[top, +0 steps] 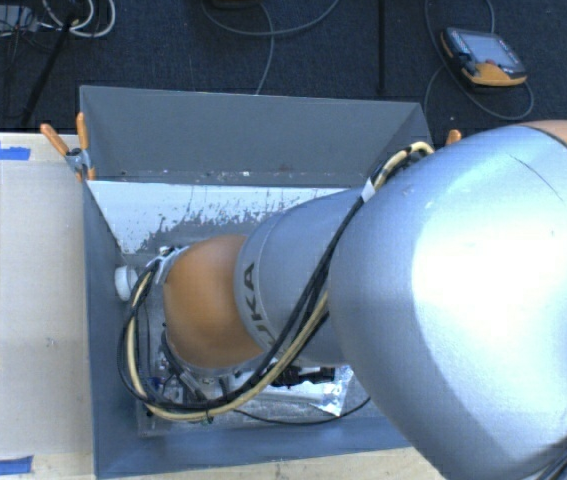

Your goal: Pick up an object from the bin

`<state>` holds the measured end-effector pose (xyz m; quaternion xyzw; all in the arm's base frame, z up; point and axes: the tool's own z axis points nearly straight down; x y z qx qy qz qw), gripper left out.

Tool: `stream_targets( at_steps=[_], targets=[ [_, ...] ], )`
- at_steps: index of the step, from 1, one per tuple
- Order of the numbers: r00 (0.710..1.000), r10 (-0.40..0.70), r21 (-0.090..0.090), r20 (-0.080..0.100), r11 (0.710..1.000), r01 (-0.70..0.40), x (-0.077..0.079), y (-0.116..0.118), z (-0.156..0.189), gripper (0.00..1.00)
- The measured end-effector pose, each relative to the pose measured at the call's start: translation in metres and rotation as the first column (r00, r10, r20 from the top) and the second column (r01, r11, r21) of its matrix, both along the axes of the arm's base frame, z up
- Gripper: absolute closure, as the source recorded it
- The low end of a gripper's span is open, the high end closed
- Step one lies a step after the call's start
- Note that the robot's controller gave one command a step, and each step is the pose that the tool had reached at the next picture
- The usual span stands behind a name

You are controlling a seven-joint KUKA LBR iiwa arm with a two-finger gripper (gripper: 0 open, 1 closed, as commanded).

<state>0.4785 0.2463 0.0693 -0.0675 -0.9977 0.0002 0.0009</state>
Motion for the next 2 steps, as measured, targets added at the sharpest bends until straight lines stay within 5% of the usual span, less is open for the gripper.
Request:
stream_targets(
  at_steps=[1,2],
  targets=[
    [1.000,-0.023,0.003,0.007,1.000,0.023,0.008,-0.010,0.074,1.00],
    [1.000,-0.008,0.004,0.009,1.000,0.008,-0.004,-0.012,0.207,1.00]
  ],
)
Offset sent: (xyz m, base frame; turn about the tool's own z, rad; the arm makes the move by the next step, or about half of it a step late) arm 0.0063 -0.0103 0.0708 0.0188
